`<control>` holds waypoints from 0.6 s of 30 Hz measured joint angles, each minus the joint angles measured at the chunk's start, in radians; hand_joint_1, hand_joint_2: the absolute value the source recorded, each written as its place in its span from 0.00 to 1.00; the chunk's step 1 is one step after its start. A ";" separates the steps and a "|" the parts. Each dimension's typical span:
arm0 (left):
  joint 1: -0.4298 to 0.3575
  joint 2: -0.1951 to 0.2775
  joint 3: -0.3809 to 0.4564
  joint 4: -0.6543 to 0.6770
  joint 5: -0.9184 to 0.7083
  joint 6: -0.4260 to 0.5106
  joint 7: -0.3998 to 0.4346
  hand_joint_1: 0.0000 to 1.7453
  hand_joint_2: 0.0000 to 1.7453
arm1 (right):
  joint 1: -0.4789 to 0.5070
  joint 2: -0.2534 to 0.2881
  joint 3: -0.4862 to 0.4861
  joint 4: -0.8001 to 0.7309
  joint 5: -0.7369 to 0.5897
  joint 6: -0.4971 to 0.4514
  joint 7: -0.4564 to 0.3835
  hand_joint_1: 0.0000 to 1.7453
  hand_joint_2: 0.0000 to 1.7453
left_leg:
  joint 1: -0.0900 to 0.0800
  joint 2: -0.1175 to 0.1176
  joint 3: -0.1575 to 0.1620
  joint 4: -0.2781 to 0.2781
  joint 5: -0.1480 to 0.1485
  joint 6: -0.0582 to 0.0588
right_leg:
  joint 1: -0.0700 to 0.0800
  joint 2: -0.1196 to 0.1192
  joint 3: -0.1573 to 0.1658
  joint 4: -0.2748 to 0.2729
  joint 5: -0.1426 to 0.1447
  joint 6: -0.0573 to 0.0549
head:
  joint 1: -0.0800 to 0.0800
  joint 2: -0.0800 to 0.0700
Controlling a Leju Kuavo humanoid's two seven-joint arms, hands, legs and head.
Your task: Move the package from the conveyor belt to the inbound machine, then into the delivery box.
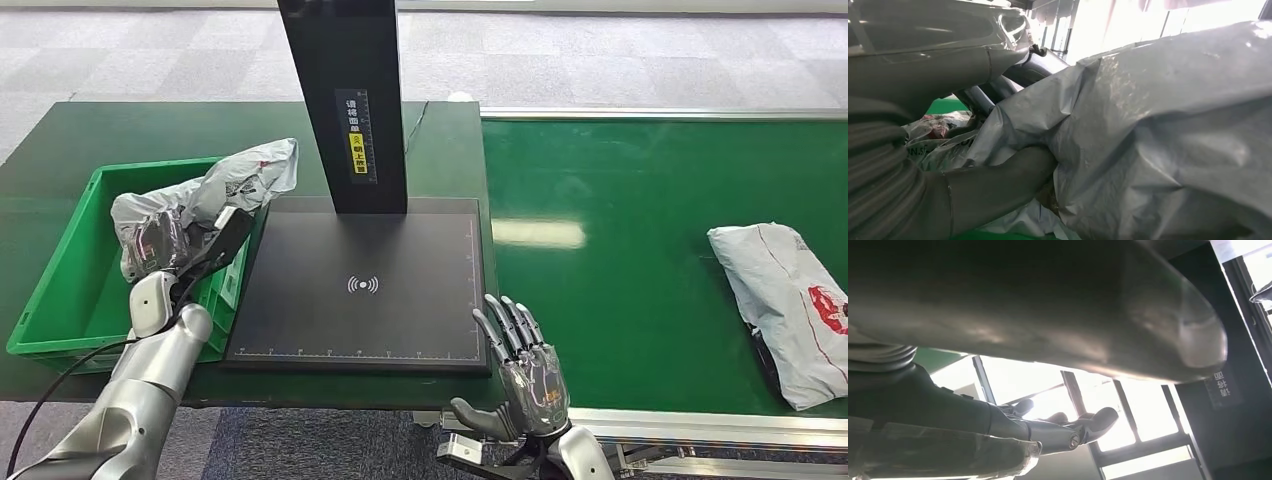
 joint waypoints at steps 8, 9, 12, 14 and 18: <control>0.006 0.022 0.064 0.004 0.062 0.086 -0.028 1.00 1.00 | 0.011 -0.003 0.002 -0.017 0.005 0.001 0.024 0.00 0.00 | 0.001 0.000 0.001 0.000 0.000 0.000 | 0.001 0.000 0.000 0.000 0.000 0.000 | 0.000 0.000; 0.009 0.028 0.071 0.004 0.057 0.083 -0.024 1.00 1.00 | 0.012 -0.004 0.002 -0.019 0.005 0.001 0.024 0.00 0.00 | 0.001 0.000 0.001 0.000 0.000 0.000 | 0.001 0.000 0.000 0.000 0.000 0.000 | 0.000 0.000; 0.017 0.047 0.087 0.006 0.038 0.075 -0.009 1.00 1.00 | 0.013 -0.004 0.002 -0.024 0.007 0.003 0.026 0.00 0.00 | 0.001 0.000 0.000 0.000 0.001 -0.001 | 0.001 0.000 0.000 0.000 0.000 0.000 | 0.000 0.000; 0.021 0.059 0.097 0.010 0.032 0.074 -0.005 1.00 1.00 | 0.014 -0.004 0.002 -0.029 0.009 0.004 0.027 0.00 0.00 | 0.001 0.000 0.000 0.000 0.001 -0.001 | 0.001 0.000 0.000 0.000 0.000 0.000 | 0.000 0.000; 0.025 0.080 0.114 0.021 0.021 0.074 0.000 1.00 1.00 | 0.017 -0.004 0.002 -0.036 0.012 0.006 0.028 0.00 0.00 | 0.001 0.000 0.000 0.000 0.000 -0.001 | 0.001 0.000 0.000 0.000 0.000 0.000 | 0.000 0.000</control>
